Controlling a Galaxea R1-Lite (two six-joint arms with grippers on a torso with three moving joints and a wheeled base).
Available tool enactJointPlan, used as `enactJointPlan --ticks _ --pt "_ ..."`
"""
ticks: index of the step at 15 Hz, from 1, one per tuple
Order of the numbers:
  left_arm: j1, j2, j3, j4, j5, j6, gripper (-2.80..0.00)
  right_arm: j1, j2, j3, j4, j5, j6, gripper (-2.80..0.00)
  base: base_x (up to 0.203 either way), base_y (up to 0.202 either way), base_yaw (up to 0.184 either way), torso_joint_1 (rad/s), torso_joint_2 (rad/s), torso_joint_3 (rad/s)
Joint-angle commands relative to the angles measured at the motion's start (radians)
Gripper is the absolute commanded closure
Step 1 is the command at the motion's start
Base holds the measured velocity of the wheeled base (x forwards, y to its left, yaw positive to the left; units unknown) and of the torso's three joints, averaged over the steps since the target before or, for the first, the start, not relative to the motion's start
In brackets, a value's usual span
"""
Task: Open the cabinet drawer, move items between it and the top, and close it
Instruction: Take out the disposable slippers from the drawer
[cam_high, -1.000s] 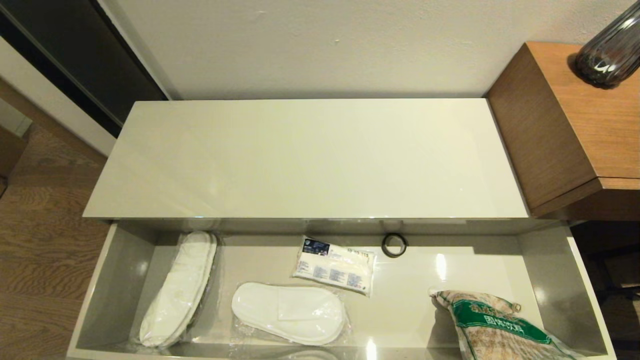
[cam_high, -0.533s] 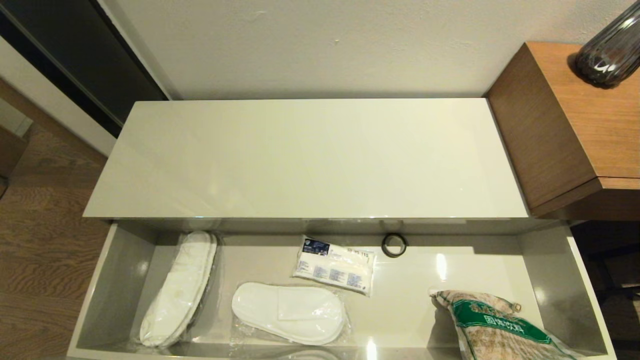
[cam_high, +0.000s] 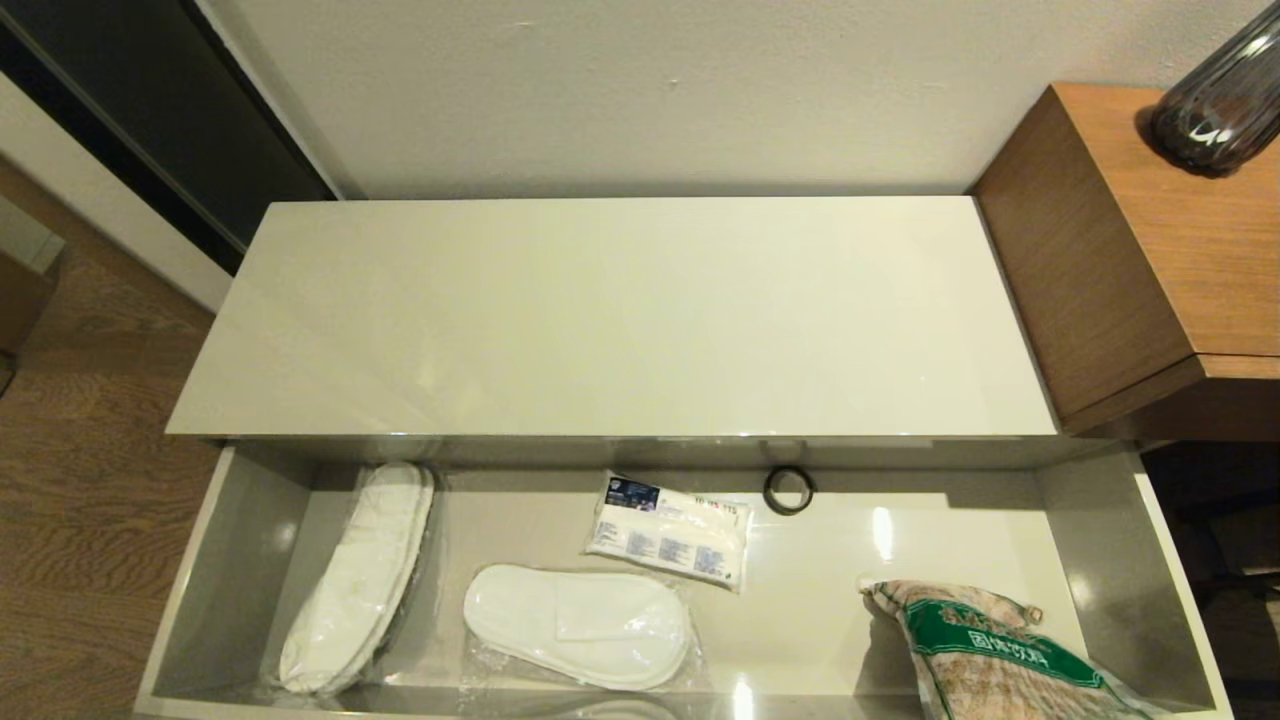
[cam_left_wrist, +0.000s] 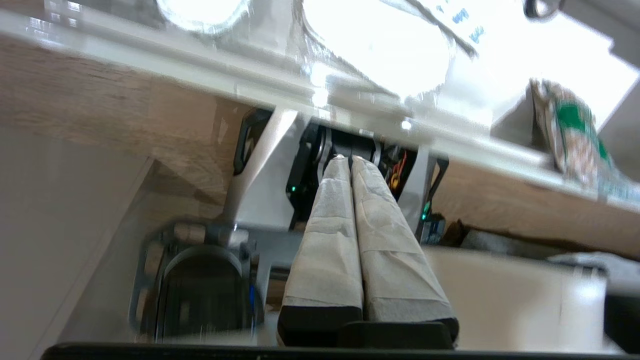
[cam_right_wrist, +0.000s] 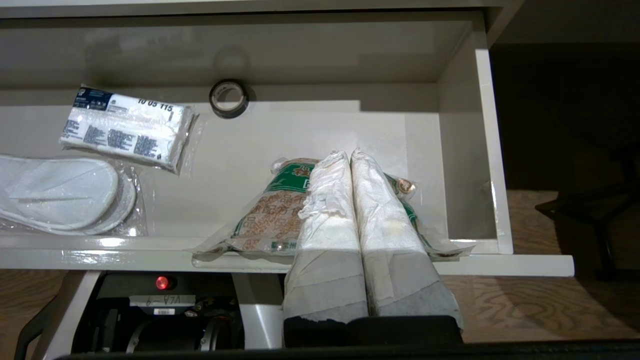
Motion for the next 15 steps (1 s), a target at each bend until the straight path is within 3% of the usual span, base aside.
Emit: enactJointPlan --ticks 1,3,6,8,12,15 --pt "0.000 0.117 0.021 -0.062 0.003 -0.008 0.00 0.001 0.001 0.000 0.000 0.000 -0.001 0.00 0.000 0.000 0.000 0.000 0.00 0.000" --pt "0.000 0.178 0.038 -0.119 0.041 -0.026 0.00 0.000 0.001 0.000 0.000 0.000 -0.001 0.00 0.000 0.000 0.000 0.000 0.00 0.000" --pt "-0.001 0.236 0.028 -0.140 0.078 -0.149 0.00 0.000 0.001 0.000 0.000 0.000 -0.001 0.00 0.000 0.000 0.000 0.000 0.00 0.000" --pt "-0.003 0.234 0.024 -0.115 0.083 -0.174 0.00 0.001 0.001 0.000 0.000 0.000 -0.001 0.00 0.000 0.000 0.000 0.000 0.00 0.000" --pt "-0.007 0.263 0.060 -0.115 0.099 -0.068 0.00 -0.001 0.001 0.000 0.000 0.000 -0.001 0.00 0.000 0.000 0.000 0.000 0.00 0.000" --pt "-0.021 0.316 0.067 -0.181 0.093 0.018 0.00 0.000 0.001 0.000 0.000 0.000 -0.001 0.00 0.000 0.000 0.000 0.000 0.00 0.000"
